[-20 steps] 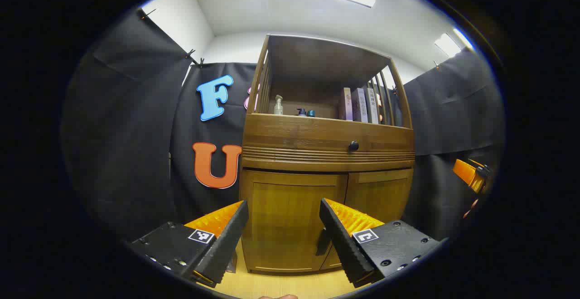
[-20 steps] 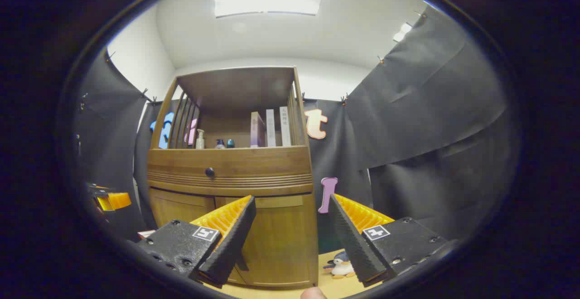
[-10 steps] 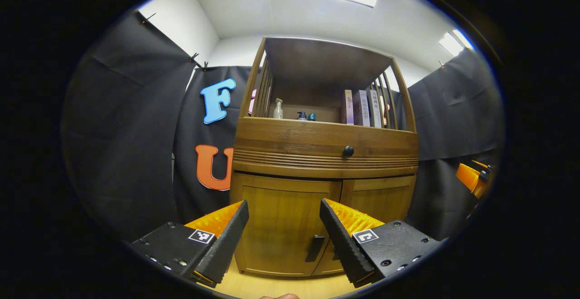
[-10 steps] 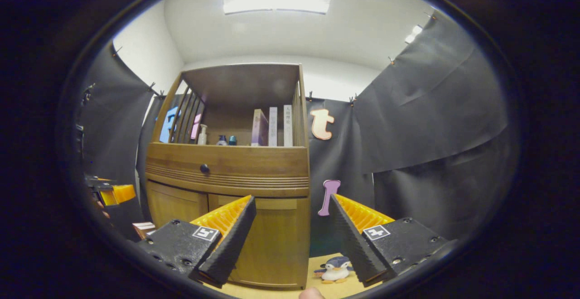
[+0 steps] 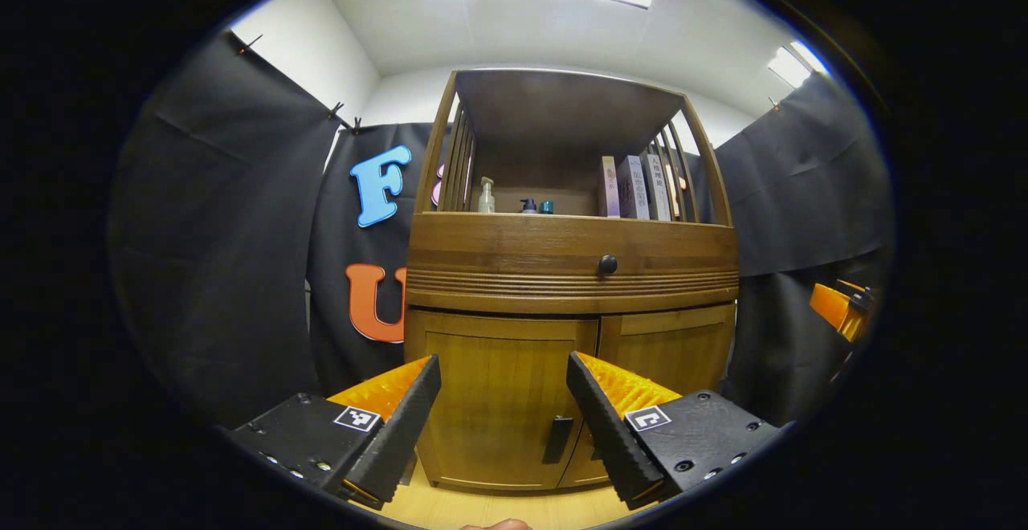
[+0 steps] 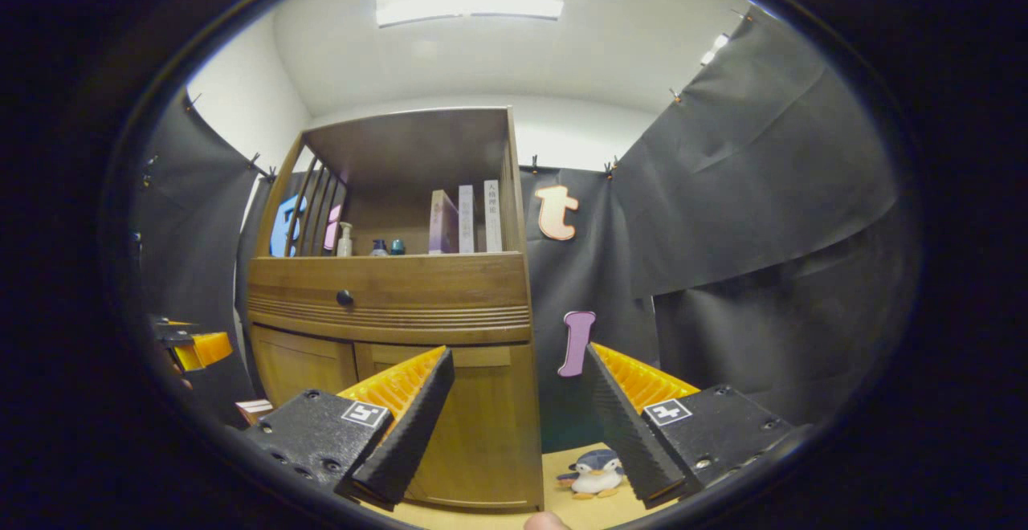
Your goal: Open the right door of the double-door shoe cabinet with the right hand, and open the left door with the left hand.
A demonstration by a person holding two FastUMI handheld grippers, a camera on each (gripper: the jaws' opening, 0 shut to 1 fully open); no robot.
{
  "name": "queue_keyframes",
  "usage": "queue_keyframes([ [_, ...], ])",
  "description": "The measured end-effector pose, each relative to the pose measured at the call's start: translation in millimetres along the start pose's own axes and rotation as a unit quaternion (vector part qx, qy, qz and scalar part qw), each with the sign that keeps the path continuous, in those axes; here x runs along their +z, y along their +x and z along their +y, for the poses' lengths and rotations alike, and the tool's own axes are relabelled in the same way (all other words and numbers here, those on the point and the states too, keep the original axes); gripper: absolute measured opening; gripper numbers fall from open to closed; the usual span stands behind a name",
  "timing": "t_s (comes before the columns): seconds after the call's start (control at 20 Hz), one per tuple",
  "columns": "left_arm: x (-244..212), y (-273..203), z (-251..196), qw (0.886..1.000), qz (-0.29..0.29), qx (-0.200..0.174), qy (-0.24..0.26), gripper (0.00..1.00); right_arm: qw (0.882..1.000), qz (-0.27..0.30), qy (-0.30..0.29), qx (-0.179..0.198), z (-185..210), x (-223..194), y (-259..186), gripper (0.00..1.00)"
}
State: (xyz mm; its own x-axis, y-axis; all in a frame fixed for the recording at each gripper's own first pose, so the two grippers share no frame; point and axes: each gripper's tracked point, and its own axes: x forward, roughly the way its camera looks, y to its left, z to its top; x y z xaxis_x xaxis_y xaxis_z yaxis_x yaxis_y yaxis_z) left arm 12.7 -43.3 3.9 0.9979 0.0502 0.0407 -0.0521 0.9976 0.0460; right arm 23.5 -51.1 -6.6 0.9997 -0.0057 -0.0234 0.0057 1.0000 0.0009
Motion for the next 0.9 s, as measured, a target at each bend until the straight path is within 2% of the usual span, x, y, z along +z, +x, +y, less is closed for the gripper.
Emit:
queue_keyframes([
  [0.05, 0.1, -0.7, 1.9, 1.000, -0.001, 0.001, 0.003, 0.95, 1.000, 0.002, 0.001, 0.000, 1.4, -2.4, 0.9, 0.99],
  [0.25, 2.4, -7.8, 15.0, 1.000, -0.006, 0.010, 0.005, 0.95, 1.000, 0.015, 0.002, 0.003, 8.1, -15.9, 5.0, 0.99],
  [0.4, -1.6, -11.3, 23.3, 1.000, -0.005, 0.014, 0.007, 0.95, 0.999, 0.038, 0.011, 0.014, 20.5, -37.0, 12.1, 0.99],
  [0.45, -4.2, -12.4, 25.0, 1.000, -0.005, 0.014, 0.007, 1.00, 0.998, 0.052, 0.014, 0.019, 24.8, -46.3, 14.0, 1.00],
  [0.7, -10.9, -18.0, 36.8, 1.000, -0.006, 0.016, 0.024, 1.00, 0.994, 0.095, 0.018, 0.059, 65.5, -88.7, 34.2, 1.00],
  [0.9, -17.5, -19.3, 46.7, 0.999, -0.003, 0.025, 0.033, 1.00, 0.988, 0.114, 0.009, 0.105, 111.5, -125.1, 43.6, 0.99],
])
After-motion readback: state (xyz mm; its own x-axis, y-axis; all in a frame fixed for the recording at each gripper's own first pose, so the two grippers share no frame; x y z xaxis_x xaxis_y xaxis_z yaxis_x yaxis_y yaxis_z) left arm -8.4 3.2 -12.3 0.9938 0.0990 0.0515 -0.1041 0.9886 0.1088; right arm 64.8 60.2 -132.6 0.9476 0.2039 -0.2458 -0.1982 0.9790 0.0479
